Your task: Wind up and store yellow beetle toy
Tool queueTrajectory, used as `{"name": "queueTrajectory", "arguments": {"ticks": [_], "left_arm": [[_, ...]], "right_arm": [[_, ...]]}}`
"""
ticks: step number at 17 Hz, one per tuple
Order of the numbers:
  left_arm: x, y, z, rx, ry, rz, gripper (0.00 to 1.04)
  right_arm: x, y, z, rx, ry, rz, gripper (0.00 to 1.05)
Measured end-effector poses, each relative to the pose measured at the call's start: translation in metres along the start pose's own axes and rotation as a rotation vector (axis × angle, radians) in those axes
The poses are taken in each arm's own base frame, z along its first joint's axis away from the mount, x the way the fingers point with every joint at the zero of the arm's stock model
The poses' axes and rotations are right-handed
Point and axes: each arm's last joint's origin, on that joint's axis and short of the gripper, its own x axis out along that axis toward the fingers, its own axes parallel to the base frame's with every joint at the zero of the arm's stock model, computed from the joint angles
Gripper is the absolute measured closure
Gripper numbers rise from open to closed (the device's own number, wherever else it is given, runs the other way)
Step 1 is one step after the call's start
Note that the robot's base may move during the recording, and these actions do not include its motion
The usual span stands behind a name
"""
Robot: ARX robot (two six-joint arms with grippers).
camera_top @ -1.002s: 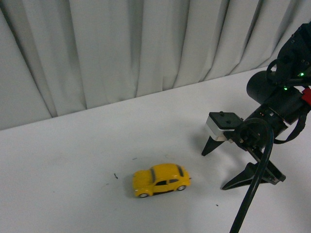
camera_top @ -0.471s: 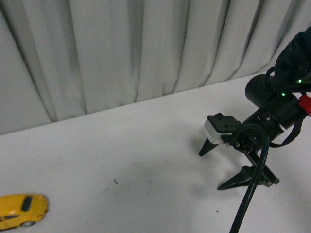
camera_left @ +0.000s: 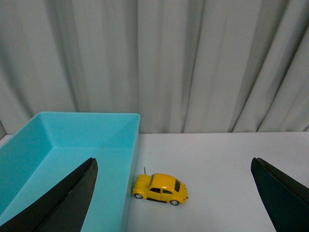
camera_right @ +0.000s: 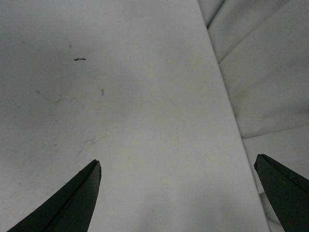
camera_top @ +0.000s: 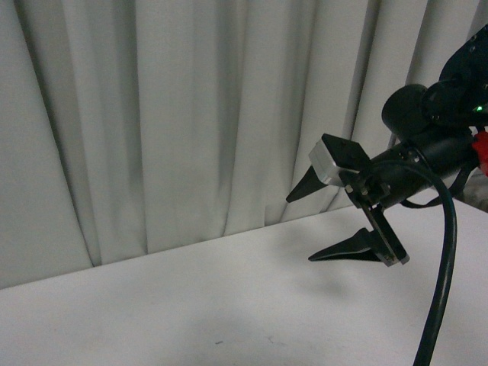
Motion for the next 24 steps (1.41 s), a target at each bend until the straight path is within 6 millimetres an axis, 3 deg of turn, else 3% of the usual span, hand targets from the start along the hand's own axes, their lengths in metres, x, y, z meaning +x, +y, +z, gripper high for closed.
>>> {"name": "queueTrajectory", "arguments": {"ticks": [2, 3, 4, 5, 6, 8, 10, 11, 13, 24], "left_arm": [[0.0, 0.0, 0.0, 0.0, 0.0, 0.0, 0.07], [0.0, 0.0, 0.0, 0.0, 0.0, 0.001, 0.07], [0.0, 0.0, 0.0, 0.0, 0.0, 0.0, 0.07], [0.0, 0.0, 0.0, 0.0, 0.0, -0.002, 0.07], [0.0, 0.0, 0.0, 0.0, 0.0, 0.001, 0.07], [0.0, 0.0, 0.0, 0.0, 0.0, 0.0, 0.07], [0.0, 0.0, 0.0, 0.0, 0.0, 0.0, 0.07], [0.0, 0.0, 0.0, 0.0, 0.0, 0.0, 0.07], [0.0, 0.0, 0.0, 0.0, 0.0, 0.0, 0.07], [0.0, 0.0, 0.0, 0.0, 0.0, 0.0, 0.07]], "right_arm": [[-0.004, -0.003, 0.004, -0.011, 0.014, -0.019, 0.07], [0.008, -0.003, 0.001, -0.112, 0.215, -0.238, 0.15], [0.016, 0.014, 0.003, 0.002, 0.326, -0.421, 0.24], [0.024, 0.044, 0.01, 0.185, 0.35, -0.624, 0.35], [0.023, 0.068, 0.021, 0.359, 0.274, -0.821, 0.46], [-0.001, 0.091, 0.057, 0.561, -0.029, -1.123, 0.66], [-0.017, 0.126, 0.082, 0.707, -0.243, -1.179, 0.89], [-0.014, 0.141, 0.079, 0.775, -0.231, -1.153, 1.0], [-0.014, 0.163, 0.091, 0.814, -0.246, -1.141, 1.03], [-0.037, 0.208, 0.103, 0.824, -0.257, -1.154, 1.03]]}}
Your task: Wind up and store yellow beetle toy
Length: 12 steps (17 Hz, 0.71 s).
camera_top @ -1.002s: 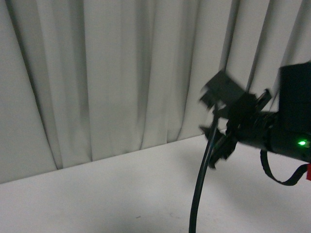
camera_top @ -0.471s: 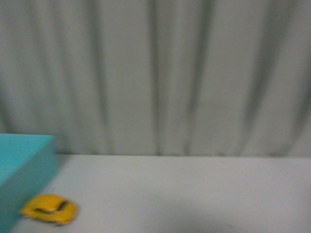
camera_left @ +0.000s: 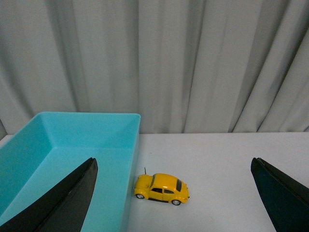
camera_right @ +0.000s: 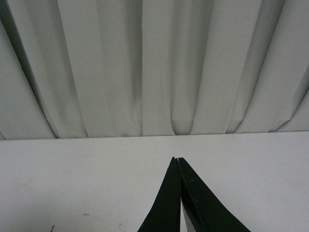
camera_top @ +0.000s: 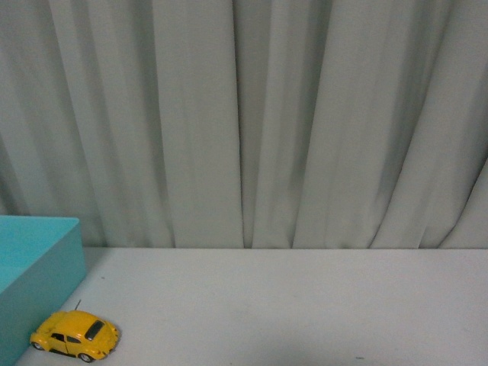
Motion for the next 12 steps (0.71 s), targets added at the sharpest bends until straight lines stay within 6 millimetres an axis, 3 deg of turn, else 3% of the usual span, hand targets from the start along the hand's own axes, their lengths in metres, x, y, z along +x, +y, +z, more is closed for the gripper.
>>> {"name": "queueTrajectory", "arguments": {"ticks": [12], "left_arm": [[0.0, 0.0, 0.0, 0.0, 0.0, 0.0, 0.07]], "right_arm": [[-0.035, 0.0, 0.007, 0.002, -0.027, 0.0, 1.03]]}}
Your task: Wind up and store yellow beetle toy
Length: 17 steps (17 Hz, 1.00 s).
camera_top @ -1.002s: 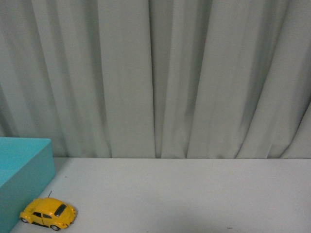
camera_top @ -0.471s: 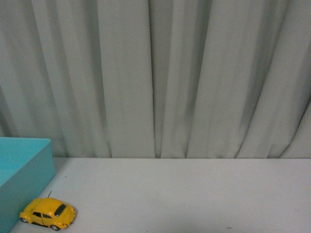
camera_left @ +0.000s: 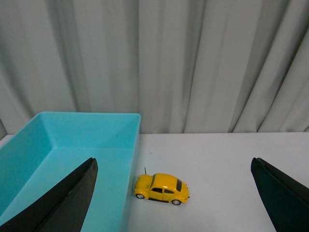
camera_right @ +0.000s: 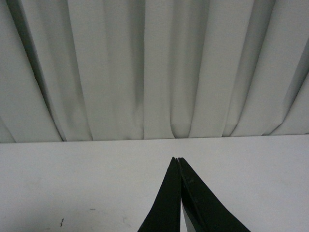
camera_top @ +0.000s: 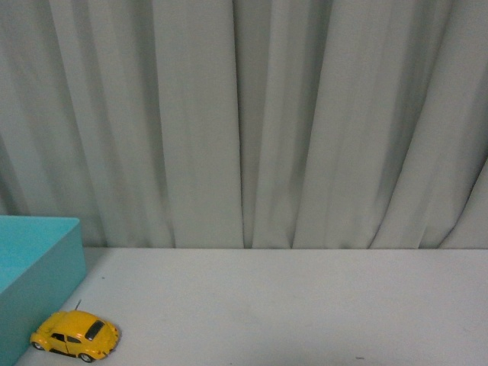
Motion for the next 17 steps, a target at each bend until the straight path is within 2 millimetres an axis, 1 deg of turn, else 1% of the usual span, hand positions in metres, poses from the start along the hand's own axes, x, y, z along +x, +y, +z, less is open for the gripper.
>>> {"name": "queueTrajectory", "arguments": {"ticks": [9, 10, 11, 12, 16, 17], "left_arm": [[0.0, 0.0, 0.0, 0.0, 0.0, 0.0, 0.07], [0.0, 0.0, 0.0, 0.0, 0.0, 0.0, 0.07], [0.0, 0.0, 0.0, 0.0, 0.0, 0.0, 0.07], [0.0, 0.0, 0.0, 0.0, 0.0, -0.001, 0.07], [0.0, 0.0, 0.0, 0.0, 0.0, 0.0, 0.07], [0.0, 0.0, 0.0, 0.0, 0.0, 0.0, 0.07]], "right_arm": [[-0.012, 0.0, 0.0, 0.0, -0.001, 0.0, 1.03], [-0.013, 0.0, -0.001, 0.0, 0.006, 0.0, 1.03], [-0.02, 0.0, -0.007, 0.0, 0.053, 0.002, 1.03], [-0.024, 0.0, -0.002, 0.0, -0.006, -0.001, 1.03], [-0.024, 0.0, -0.003, 0.0, 0.006, -0.001, 1.03], [-0.024, 0.0, -0.003, 0.0, 0.007, -0.001, 0.91]]}}
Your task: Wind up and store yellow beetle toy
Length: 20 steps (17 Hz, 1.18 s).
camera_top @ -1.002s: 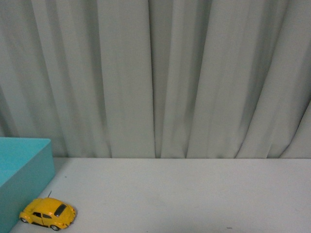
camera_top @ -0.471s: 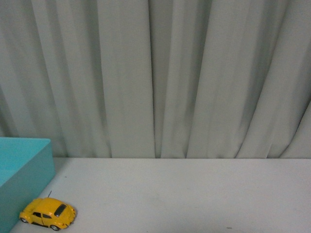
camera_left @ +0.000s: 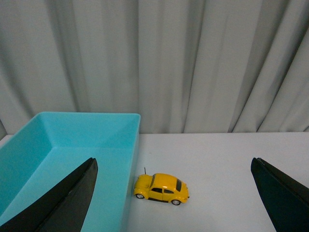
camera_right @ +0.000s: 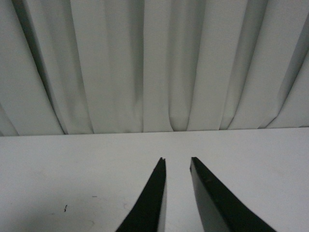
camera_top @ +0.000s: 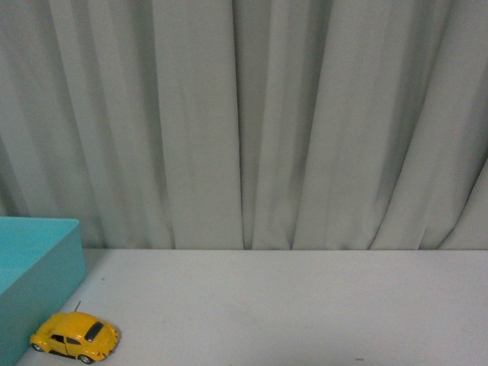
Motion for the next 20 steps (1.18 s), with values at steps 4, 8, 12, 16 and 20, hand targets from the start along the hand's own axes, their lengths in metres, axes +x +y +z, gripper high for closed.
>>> {"name": "queueTrajectory", "arguments": {"ticks": [4, 8, 12, 16, 20], "left_arm": [[0.0, 0.0, 0.0, 0.0, 0.0, 0.0, 0.07], [0.0, 0.0, 0.0, 0.0, 0.0, 0.0, 0.07], [0.0, 0.0, 0.0, 0.0, 0.0, 0.0, 0.07], [0.0, -0.003, 0.001, -0.07, 0.268, 0.09, 0.07], [0.035, -0.008, 0.051, -0.227, 0.337, 0.225, 0.07]], "right_arm": [[0.0, 0.0, 0.0, 0.0, 0.0, 0.0, 0.39], [0.0, 0.0, 0.0, 0.0, 0.0, 0.0, 0.14], [0.0, 0.0, 0.0, 0.0, 0.0, 0.0, 0.06], [0.0, 0.0, 0.0, 0.0, 0.0, 0.0, 0.07], [0.0, 0.0, 0.0, 0.0, 0.0, 0.0, 0.07]]}}
